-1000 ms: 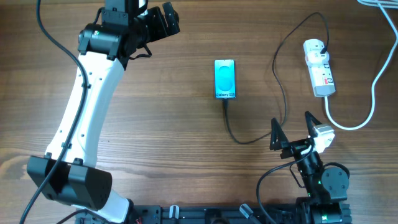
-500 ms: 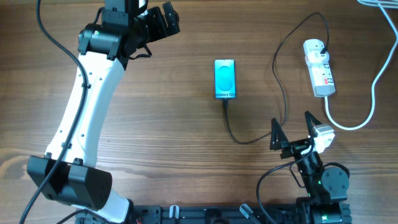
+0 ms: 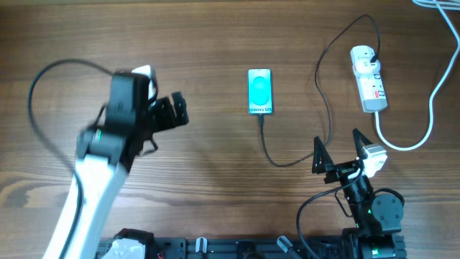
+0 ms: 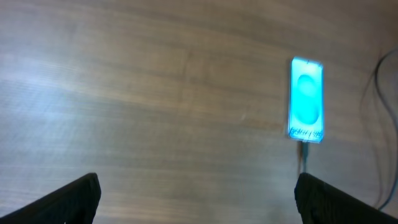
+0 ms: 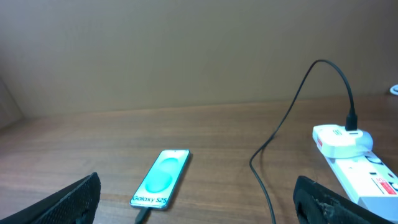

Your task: Plug charger to phone and switch on socket

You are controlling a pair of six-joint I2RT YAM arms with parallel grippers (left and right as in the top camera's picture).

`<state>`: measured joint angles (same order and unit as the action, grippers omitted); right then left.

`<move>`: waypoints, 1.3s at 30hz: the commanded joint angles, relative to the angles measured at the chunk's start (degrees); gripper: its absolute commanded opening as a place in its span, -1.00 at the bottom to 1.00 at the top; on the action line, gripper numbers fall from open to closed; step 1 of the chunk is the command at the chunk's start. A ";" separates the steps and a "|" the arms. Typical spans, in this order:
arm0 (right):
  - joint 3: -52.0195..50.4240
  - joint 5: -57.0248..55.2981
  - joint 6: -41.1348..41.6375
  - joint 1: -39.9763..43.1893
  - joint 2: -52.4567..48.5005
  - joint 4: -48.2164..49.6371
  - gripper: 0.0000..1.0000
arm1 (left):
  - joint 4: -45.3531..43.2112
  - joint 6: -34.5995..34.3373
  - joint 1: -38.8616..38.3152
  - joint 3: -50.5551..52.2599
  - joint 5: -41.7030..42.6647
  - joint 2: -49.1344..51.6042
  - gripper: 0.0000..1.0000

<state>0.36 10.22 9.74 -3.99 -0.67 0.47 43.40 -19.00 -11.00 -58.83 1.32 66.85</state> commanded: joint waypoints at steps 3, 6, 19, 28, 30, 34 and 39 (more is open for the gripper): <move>-0.07 -0.76 -0.66 -0.35 0.46 0.15 0.99 | -7.28 4.04 2.82 22.32 -0.79 -25.66 1.00; -0.07 -0.76 -0.63 -0.35 0.46 0.15 0.99 | -9.38 7.30 3.15 30.77 -1.42 -41.35 1.00; -0.07 -0.76 -0.63 -0.35 0.46 0.15 0.99 | -33.09 6.60 5.31 54.80 -3.80 -66.42 1.00; -0.07 -0.79 -0.66 -0.35 0.46 0.15 0.99 | -39.32 6.64 6.14 58.51 -3.93 -66.66 1.00; -0.07 -0.76 -0.63 -0.35 0.46 0.15 0.99 | -39.32 6.62 7.10 58.51 -3.96 -66.66 1.00; -0.07 -0.76 -0.63 -0.35 0.46 0.15 0.99 | -39.28 8.70 7.65 58.51 -2.99 -66.66 1.00; -0.07 -0.79 -0.63 -0.35 0.46 0.15 0.99 | -39.06 15.76 7.58 58.51 -1.33 -66.66 1.00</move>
